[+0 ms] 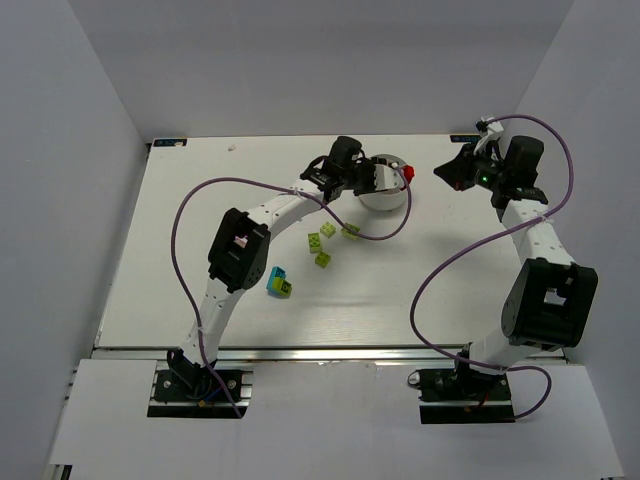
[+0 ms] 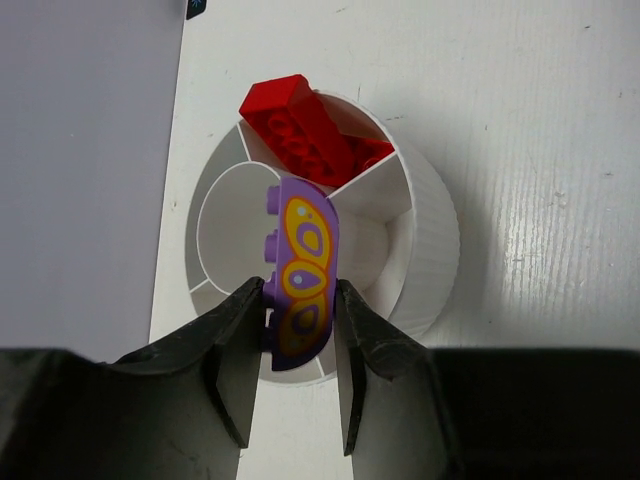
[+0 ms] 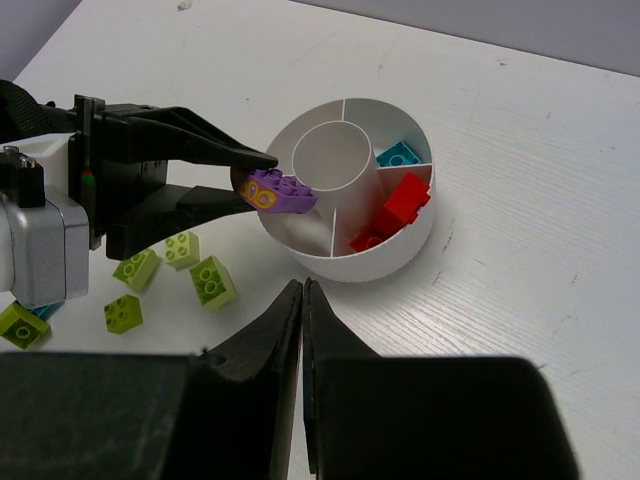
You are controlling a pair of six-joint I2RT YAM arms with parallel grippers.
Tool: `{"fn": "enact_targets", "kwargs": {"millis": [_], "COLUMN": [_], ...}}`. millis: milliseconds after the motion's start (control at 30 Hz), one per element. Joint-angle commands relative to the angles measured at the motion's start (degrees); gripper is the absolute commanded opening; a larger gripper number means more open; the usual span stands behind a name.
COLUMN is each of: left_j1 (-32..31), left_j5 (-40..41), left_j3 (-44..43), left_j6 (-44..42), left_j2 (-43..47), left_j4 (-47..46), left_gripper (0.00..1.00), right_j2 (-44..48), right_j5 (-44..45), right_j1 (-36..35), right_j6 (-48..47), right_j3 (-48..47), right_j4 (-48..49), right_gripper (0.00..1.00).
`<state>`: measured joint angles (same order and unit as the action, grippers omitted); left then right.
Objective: Sort the legos into containers by color
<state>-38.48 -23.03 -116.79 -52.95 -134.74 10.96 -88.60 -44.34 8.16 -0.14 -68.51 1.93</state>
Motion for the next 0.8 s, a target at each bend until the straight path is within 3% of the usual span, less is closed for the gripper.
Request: {"fn": "enact_targets", "kwargs": {"millis": [0,433,767], "left_j1": [-0.37,-0.46,-0.46], "left_j5": [0.0,0.17,1.93], "left_j3": [0.25,2.62,9.3], "left_j6": [-0.14,0.48,2.23], "left_j2": [-0.09,1.23,6.32], "left_j4": [-1.47,-3.05,-8.49], "left_gripper": [0.45,0.47,0.54], "right_j2": [2.11,2.2,2.2], "right_j5": [-1.28,-1.37,-1.72], "right_j1": [0.19,0.19,0.19], "right_j6": [1.11,1.55,1.64], "right_j3": [0.13,0.4,0.48], "right_j4": [2.64,2.99,3.08], "right_gripper": [0.08,0.1,0.11]}}
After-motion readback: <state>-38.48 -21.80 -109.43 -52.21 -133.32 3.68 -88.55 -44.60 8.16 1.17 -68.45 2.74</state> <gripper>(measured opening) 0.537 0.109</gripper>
